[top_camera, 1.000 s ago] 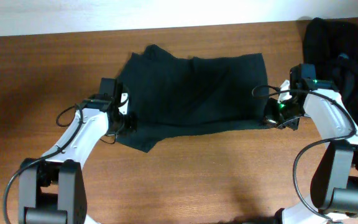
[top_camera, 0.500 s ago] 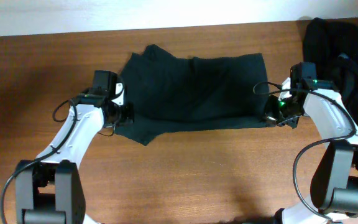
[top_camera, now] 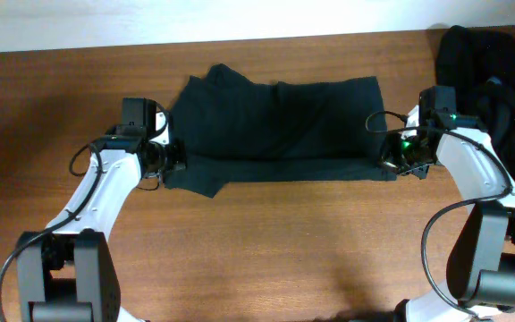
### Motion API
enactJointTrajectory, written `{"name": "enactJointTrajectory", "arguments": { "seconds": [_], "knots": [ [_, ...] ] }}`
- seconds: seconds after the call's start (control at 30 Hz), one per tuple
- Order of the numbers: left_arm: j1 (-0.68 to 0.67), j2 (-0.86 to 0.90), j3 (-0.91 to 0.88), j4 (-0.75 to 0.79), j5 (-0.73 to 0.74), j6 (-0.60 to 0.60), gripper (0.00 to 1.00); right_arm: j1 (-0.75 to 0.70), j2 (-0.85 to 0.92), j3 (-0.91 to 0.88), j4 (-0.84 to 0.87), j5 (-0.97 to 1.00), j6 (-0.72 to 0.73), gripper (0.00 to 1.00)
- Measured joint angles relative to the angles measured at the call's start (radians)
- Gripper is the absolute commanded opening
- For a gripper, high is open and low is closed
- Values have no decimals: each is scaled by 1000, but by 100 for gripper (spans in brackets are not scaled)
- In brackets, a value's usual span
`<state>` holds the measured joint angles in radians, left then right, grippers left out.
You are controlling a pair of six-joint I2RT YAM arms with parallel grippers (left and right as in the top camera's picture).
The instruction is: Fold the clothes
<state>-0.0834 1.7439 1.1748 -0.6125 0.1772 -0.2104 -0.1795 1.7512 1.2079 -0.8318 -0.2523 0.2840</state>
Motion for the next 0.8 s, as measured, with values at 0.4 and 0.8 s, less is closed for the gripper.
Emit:
{"name": "enactJointTrajectory", "arguments": {
  "seconds": [0.4, 0.8],
  "knots": [
    [0, 0, 0, 31, 6, -4, 2, 0, 39, 0, 43, 0, 1, 4],
    [0, 0, 0, 62, 7, -13, 57, 0, 50, 0, 96, 0, 8, 64]
  ]
}}
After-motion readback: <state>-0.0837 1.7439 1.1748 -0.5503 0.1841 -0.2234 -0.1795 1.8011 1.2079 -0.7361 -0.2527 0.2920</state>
